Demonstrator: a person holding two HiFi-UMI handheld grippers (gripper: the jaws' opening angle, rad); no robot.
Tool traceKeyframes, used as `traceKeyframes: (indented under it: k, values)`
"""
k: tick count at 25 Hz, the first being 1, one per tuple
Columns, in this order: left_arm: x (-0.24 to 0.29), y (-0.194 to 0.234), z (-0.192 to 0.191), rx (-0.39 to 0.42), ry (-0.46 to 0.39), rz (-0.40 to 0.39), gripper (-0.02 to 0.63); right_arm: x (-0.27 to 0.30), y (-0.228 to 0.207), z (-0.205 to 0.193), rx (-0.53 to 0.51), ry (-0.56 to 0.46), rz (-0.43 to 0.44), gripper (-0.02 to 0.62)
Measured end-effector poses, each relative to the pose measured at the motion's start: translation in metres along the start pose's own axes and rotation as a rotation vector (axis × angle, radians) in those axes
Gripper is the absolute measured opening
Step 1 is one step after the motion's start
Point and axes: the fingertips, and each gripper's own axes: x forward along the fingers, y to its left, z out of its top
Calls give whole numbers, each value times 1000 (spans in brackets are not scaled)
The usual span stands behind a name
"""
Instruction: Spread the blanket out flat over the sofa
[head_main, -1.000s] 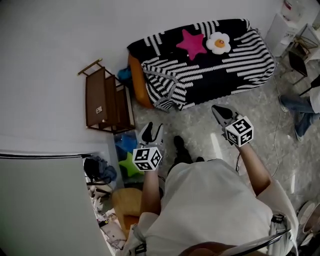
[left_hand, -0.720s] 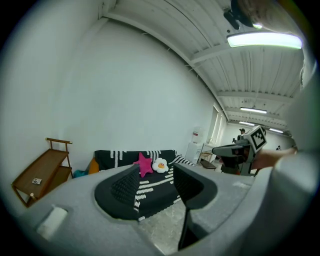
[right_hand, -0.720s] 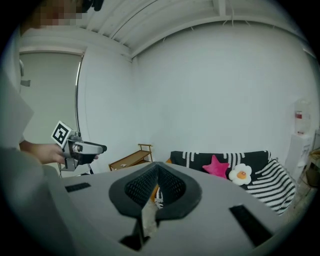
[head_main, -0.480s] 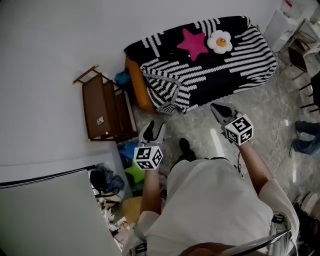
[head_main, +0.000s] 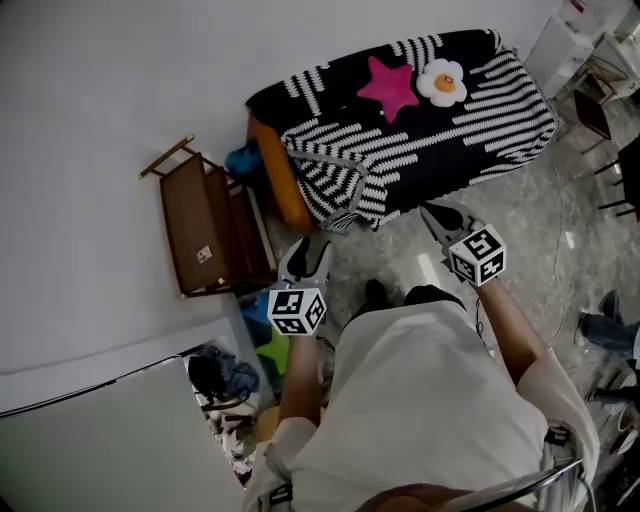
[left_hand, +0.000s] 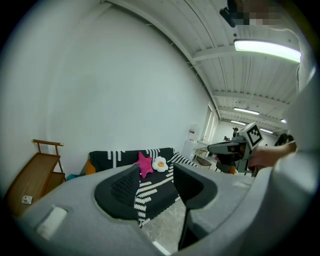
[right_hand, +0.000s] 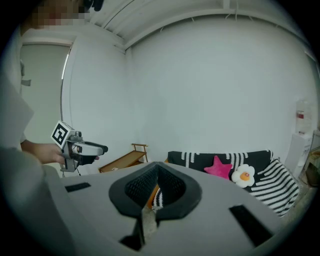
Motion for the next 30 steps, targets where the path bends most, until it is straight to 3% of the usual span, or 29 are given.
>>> traceKeyframes:
  k: [12, 21, 30]
  values:
    - [30, 36, -4, -38, 26, 23, 207, 43, -22, 1, 15, 41, 12, 5]
    - [91, 48, -12, -92, 56, 86, 207, 97, -84, -7, 23, 103, 82, 5]
    - [172, 56, -39, -123, 132, 132, 207, 155, -150, -43, 37, 198, 169, 5]
